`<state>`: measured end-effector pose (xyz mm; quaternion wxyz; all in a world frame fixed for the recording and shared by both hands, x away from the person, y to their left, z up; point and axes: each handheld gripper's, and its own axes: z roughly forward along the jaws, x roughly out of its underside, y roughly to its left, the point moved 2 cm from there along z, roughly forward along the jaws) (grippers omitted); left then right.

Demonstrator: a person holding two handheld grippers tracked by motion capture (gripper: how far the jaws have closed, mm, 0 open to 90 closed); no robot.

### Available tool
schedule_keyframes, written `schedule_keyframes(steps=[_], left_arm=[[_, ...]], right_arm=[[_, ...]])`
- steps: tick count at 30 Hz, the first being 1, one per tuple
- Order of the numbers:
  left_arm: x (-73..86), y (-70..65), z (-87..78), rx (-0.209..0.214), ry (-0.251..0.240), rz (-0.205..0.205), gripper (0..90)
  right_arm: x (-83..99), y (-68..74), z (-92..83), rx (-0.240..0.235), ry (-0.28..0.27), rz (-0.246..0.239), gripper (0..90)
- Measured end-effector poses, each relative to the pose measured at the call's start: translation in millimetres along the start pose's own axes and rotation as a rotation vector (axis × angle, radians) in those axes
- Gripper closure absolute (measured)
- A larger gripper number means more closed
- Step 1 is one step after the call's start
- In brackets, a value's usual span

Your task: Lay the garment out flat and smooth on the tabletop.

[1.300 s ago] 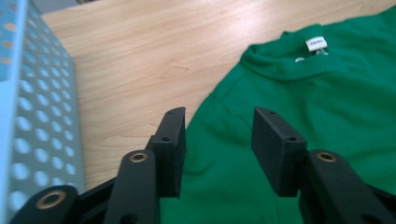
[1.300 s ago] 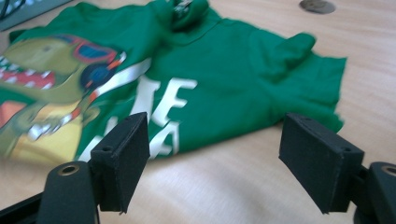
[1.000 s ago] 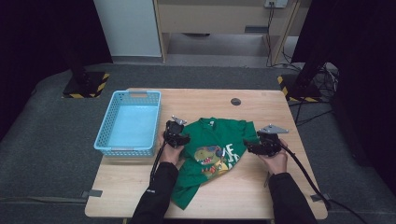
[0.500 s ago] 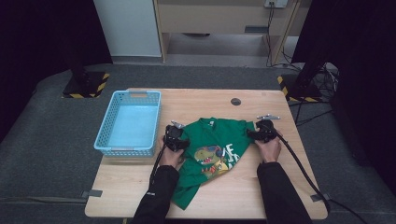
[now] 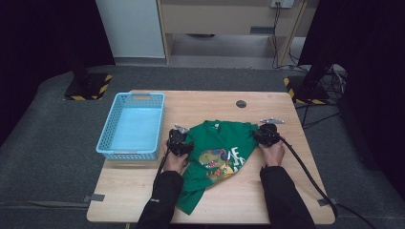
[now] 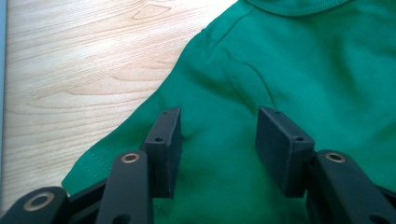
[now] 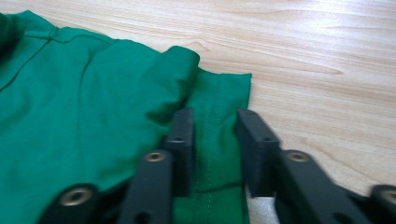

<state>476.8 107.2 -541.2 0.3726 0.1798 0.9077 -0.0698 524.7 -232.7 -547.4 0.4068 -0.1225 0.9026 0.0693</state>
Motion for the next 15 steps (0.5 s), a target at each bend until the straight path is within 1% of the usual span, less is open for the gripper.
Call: schedule_keyframes(steps=[1, 3, 6, 8, 10, 11, 15], left_arm=[[0.1, 0.1, 0.1, 0.000, -0.001, 0.000, 50.3], [0.0, 0.4, 0.4, 0.000, -0.004, -0.001, 50.3], [0.1, 0.9, 0.8, 0.000, -0.007, -0.001, 50.1], [-0.1, 1.3, 1.0, -0.002, -0.008, -0.002, 49.8], [-0.1, 1.9, 1.3, -0.006, -0.009, -0.008, 48.8], [-0.1, 2.5, 1.6, -0.010, -0.010, -0.013, 47.5], [-1.1, 5.1, 2.9, -0.025, -0.011, -0.025, 46.2]], right_arm=[[0.1, 0.2, -0.5, -0.003, 0.002, 0.002, 77.0], [0.3, 0.9, -1.4, -0.016, 0.008, 0.006, 83.0], [0.2, 1.1, -2.3, -0.031, 0.017, 0.004, 85.2], [-0.8, -1.3, -3.6, -0.041, 0.034, 0.008, 85.8], [-0.2, -6.4, -4.7, -0.010, 0.031, 0.005, 86.0], [0.3, -10.6, -5.3, 0.006, 0.023, 0.015, 86.0], [3.9, -29.7, -8.3, 0.063, -0.002, 0.100, 86.0]])
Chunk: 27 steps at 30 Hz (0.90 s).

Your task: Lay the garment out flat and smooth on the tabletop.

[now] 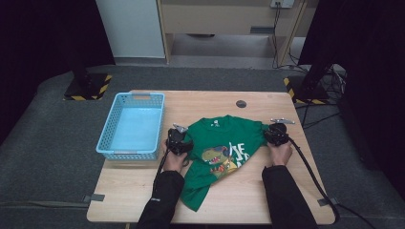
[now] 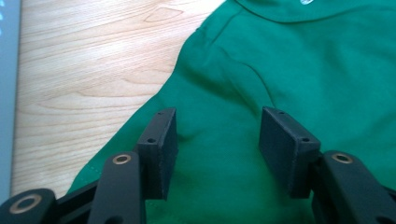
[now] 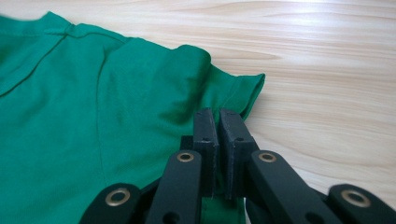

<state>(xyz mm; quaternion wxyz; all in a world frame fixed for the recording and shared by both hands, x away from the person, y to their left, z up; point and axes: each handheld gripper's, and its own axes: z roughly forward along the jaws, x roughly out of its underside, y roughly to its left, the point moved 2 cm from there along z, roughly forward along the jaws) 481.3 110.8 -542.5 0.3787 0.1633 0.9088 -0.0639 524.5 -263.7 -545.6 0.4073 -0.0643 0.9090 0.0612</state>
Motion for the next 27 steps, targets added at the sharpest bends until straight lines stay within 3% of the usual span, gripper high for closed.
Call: schedule_keyframes(steps=[6, 10, 12, 14, 19, 22, 24, 27], left_arm=[[-4.6, 2.0, 3.4, -0.043, 0.016, -0.023, 42.1], [-7.3, 2.3, 4.8, -0.064, 0.025, -0.016, 40.6], [-7.1, 2.0, 4.2, -0.065, 0.026, -0.007, 40.1], [-6.1, 2.5, 1.7, -0.072, 0.027, 0.014, 37.0], [-5.9, 8.9, -20.2, -0.022, -0.027, -0.016, 34.8], [-6.3, 9.2, -38.7, 0.024, -0.055, -0.017, 33.3], [-4.9, 6.5, -50.4, 0.042, -0.057, 0.016, 31.8], [2.0, 1.0, -65.9, 0.070, -0.072, 0.046, 31.7]], right_arm=[[-0.8, -5.9, -5.4, 0.066, -0.022, 0.036, 85.9], [-4.9, -3.5, -8.8, 0.063, -0.030, 0.030, 84.9], [-5.4, -3.8, -10.6, 0.060, -0.030, 0.016, 77.2], [-5.9, -5.4, -13.6, 0.025, -0.025, 0.014, 64.0], [-4.7, -6.4, -34.7, -0.030, -0.105, -0.031, 46.6], [0.7, -2.0, -49.6, -0.094, -0.146, -0.067, 40.6], [6.7, 1.7, -58.2, -0.154, -0.170, -0.093, 38.6], [15.1, 7.9, -69.5, -0.194, -0.170, -0.137, 36.1]])
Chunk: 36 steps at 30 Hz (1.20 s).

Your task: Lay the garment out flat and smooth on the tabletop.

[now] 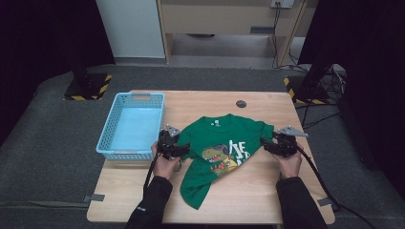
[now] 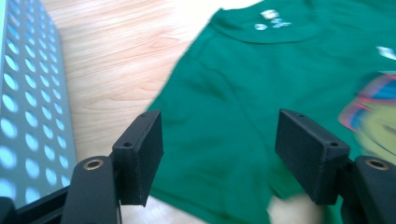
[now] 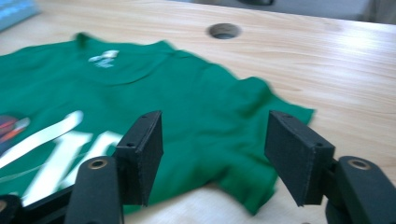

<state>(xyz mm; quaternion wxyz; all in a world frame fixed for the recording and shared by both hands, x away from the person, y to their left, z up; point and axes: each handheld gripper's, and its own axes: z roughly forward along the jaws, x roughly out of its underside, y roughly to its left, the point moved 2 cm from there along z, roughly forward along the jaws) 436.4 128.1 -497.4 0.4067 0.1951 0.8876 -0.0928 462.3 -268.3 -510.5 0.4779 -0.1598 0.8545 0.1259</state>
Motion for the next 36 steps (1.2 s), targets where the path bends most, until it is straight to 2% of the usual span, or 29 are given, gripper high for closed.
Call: schedule_keyframes(steps=[3, 8, 9, 13, 16, 18, 20, 22, 26, 28, 29, 30, 31, 32, 33, 36], left_arm=[[8.8, -5.3, -8.5, 0.024, 0.013, 0.020, 31.8], [25.6, -12.2, -17.7, 0.081, 0.025, -0.005, 33.9], [29.3, -15.4, -21.2, 0.096, 0.027, 0.002, 34.3], [39.1, -37.4, -36.9, 0.134, 0.034, 0.067, 32.2], [41.0, -58.8, -49.1, 0.177, -0.001, 0.110, 31.3], [41.6, -75.1, -52.1, 0.207, -0.005, 0.137, 30.3], [42.0, -86.9, -50.5, 0.215, -0.003, 0.166, 28.1], [42.3, -99.7, -44.6, 0.197, 0.004, 0.203, 26.4], [41.3, -120.4, -32.5, 0.192, 0.019, 0.263, 25.7], [39.4, -132.1, -28.9, 0.175, 0.004, 0.302, 25.6], [39.4, -132.1, -28.9, 0.175, 0.004, 0.302, 25.6], [37.5, -140.4, -26.7, 0.156, -0.004, 0.335, 25.6], [36.0, -145.8, -25.2, 0.147, -0.010, 0.353, 25.6], [33.0, -154.3, -22.9, 0.153, -0.016, 0.368, 25.8], [33.0, -154.3, -22.9, 0.153, -0.016, 0.368, 25.9], [26.9, -169.3, -18.4, 0.168, -0.031, 0.387, 26.4]], right_arm=[[3.7, 9.2, -9.4, -0.045, -0.004, -0.033, 33.6], [12.3, 22.1, -23.2, -0.095, 0.002, -0.109, 30.0], [15.4, 25.0, -26.2, -0.115, 0.006, -0.123, 29.6], [29.2, 34.9, -34.1, -0.159, 0.020, -0.190, 28.7], [34.7, 39.7, -35.6, -0.181, 0.028, -0.209, 27.3], [35.7, 40.7, -35.3, -0.190, 0.033, -0.207, 26.9], [36.6, 41.6, -35.1, -0.200, 0.036, -0.201, 26.3], [38.1, 43.1, -34.6, -0.207, 0.038, -0.206, 25.9], [40.9, 43.3, -33.1, -0.200, 0.053, -0.212, 25.2], [41.3, 43.4, -32.7, -0.195, 0.055, -0.216, 25.2], [41.3, 43.4, -32.7, -0.195, 0.055, -0.216, 25.2], [41.4, 43.6, -32.7, -0.195, 0.053, -0.214, 25.2], [41.6, 43.9, -32.8, -0.195, 0.052, -0.211, 25.2], [41.7, 44.3, -33.7, -0.191, 0.050, -0.214, 25.3], [41.7, 44.2, -34.0, -0.190, 0.050, -0.216, 25.3], [41.8, 43.6, -34.8, -0.192, 0.043, -0.210, 25.6]])
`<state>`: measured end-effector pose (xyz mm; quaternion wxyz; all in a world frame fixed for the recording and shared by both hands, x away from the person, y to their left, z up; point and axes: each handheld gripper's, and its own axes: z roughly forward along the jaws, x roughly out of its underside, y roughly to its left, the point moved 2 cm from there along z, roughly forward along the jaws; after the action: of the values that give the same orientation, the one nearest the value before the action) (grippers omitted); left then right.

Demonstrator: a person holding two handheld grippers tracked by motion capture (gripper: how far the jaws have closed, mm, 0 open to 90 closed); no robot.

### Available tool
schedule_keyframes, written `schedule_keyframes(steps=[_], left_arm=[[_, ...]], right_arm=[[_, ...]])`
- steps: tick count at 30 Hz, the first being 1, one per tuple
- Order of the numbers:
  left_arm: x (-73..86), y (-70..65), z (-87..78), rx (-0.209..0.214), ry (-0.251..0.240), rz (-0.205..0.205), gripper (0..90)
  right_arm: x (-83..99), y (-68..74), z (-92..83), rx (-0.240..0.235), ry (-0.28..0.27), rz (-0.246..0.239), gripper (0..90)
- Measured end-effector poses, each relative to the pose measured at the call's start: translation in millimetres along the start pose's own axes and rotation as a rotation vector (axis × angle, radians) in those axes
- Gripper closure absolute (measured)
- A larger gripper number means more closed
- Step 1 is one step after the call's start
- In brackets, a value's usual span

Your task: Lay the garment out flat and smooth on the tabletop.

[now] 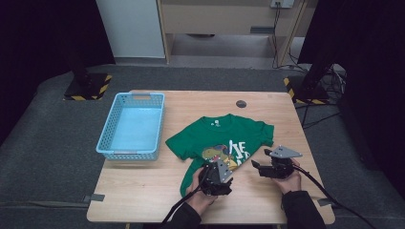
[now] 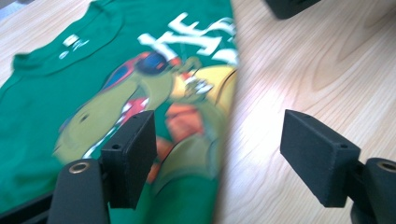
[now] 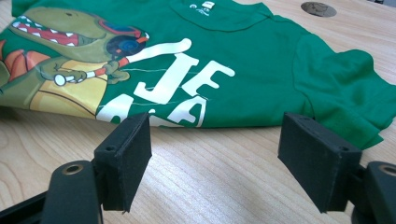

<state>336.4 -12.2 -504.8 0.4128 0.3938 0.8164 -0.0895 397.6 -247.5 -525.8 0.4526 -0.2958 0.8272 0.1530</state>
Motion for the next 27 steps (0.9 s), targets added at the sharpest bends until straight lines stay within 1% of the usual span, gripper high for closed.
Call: schedule_keyframes(steps=[4, 5, 6, 9, 11, 13, 16, 17, 19, 22, 24, 27], left_arm=[[-7.3, -5.9, 10.6, -0.011, -0.001, 0.030, 28.4], [-7.3, -5.9, 10.6, -0.011, -0.001, 0.030, 29.5], [-8.6, -5.1, 17.9, -0.018, 0.008, 0.027, 30.1], [-7.2, -0.2, 28.6, -0.021, 0.036, 0.010, 31.3], [-6.1, 1.8, 31.3, -0.019, 0.052, 0.004, 31.9], [-4.5, 3.3, 33.4, -0.025, 0.065, 0.013, 33.1], [-2.0, 5.0, 35.8, -0.020, 0.069, 0.003, 35.8], [-1.0, 5.5, 36.1, -0.021, 0.070, 0.007, 36.8], [1.1, 6.5, 37.0, -0.026, 0.065, 0.011, 39.9], [4.2, 9.0, 38.9, -0.025, 0.061, 0.001, 45.5], [6.0, 10.3, 39.7, -0.022, 0.061, 0.001, 49.5], [7.9, 10.7, 40.5, -0.026, 0.059, 0.011, 57.6]], right_arm=[[1.2, -1.9, -0.9, 0.002, 0.000, 0.014, 25.7], [1.4, -2.5, -1.2, 0.004, -0.004, 0.013, 25.8], [1.5, -3.1, -1.8, 0.002, -0.005, 0.021, 25.8], [1.7, -4.1, -2.4, 0.002, -0.010, 0.028, 25.8], [2.0, -4.7, -2.3, 0.003, -0.009, 0.028, 25.8], [2.5, -5.4, -2.1, 0.003, -0.007, 0.030, 25.8], [2.9, -6.1, -1.8, 0.003, -0.004, 0.039, 25.9], [2.9, -6.1, -1.9, 0.003, -0.005, 0.040, 25.9], [2.8, -6.0, -2.1, 0.001, -0.008, 0.040, 26.0], [2.8, -5.8, -1.9, -0.002, -0.008, 0.047, 26.0], [3.1, -5.5, -1.3, -0.004, -0.007, 0.048, 26.1], [3.3, -5.2, -0.9, -0.007, -0.005, 0.050, 26.2]])
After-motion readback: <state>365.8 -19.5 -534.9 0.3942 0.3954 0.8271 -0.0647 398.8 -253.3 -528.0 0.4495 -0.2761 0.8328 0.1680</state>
